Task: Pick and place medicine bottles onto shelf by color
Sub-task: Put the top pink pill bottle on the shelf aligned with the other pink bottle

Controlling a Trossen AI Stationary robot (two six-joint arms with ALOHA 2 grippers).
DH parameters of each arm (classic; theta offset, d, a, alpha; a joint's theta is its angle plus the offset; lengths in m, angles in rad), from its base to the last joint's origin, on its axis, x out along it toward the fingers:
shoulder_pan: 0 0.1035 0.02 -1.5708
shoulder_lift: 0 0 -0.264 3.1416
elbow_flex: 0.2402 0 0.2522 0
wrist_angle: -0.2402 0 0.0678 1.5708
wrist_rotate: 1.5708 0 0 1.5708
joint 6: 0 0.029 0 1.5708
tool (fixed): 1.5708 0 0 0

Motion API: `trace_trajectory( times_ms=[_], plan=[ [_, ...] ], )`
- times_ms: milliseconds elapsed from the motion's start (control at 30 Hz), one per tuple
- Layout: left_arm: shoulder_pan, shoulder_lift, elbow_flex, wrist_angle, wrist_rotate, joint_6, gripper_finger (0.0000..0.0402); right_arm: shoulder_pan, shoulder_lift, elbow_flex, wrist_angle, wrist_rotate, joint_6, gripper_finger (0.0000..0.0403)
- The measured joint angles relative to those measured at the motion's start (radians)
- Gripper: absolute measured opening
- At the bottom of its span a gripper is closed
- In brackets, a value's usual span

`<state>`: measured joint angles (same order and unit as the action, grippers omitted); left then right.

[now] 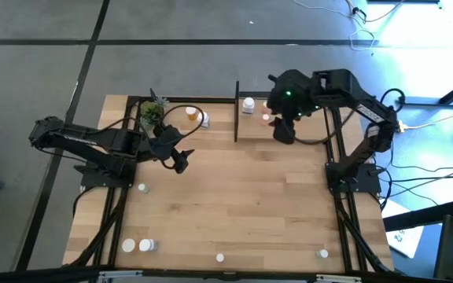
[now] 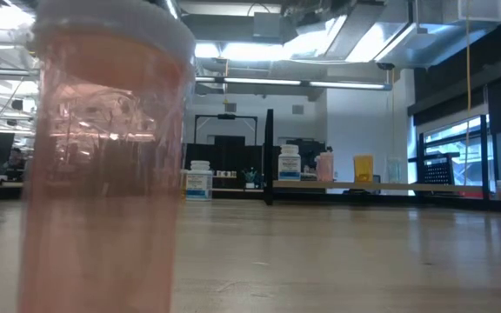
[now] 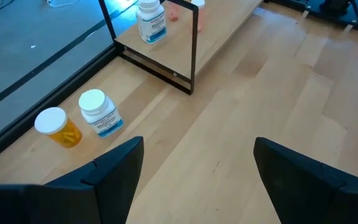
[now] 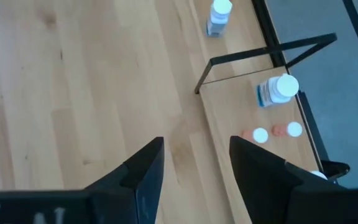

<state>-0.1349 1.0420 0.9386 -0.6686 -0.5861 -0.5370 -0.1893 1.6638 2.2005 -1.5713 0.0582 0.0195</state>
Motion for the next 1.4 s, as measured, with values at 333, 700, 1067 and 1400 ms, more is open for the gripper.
trace_trajectory(
  times_ms=[333, 700, 1067, 1400],
  plan=[
    [0.0, 0.0, 0.0, -0.001, 0.002, 0.024, 0.0298, 0.07, -0.198, -0.316, 0.184, -0.012, 0.102, 0.0184],
    [0.0, 0.0, 0.0, -0.001, 0.01, 0.026, 0.0298, 0.167, -0.357, -0.732, 0.452, -0.035, 0.286, 0.0184],
    [0.001, 0.0, 0.0, -0.001, 0.022, 0.025, 0.0298, 0.15, -0.357, -1.058, 0.64, 0.035, 0.361, 0.0184],
    [0.001, 0.0, 0.0, 0.007, 0.022, 0.023, 0.0298, -0.013, -0.357, -1.145, 0.785, 0.044, 0.382, 0.0116]
  ],
)
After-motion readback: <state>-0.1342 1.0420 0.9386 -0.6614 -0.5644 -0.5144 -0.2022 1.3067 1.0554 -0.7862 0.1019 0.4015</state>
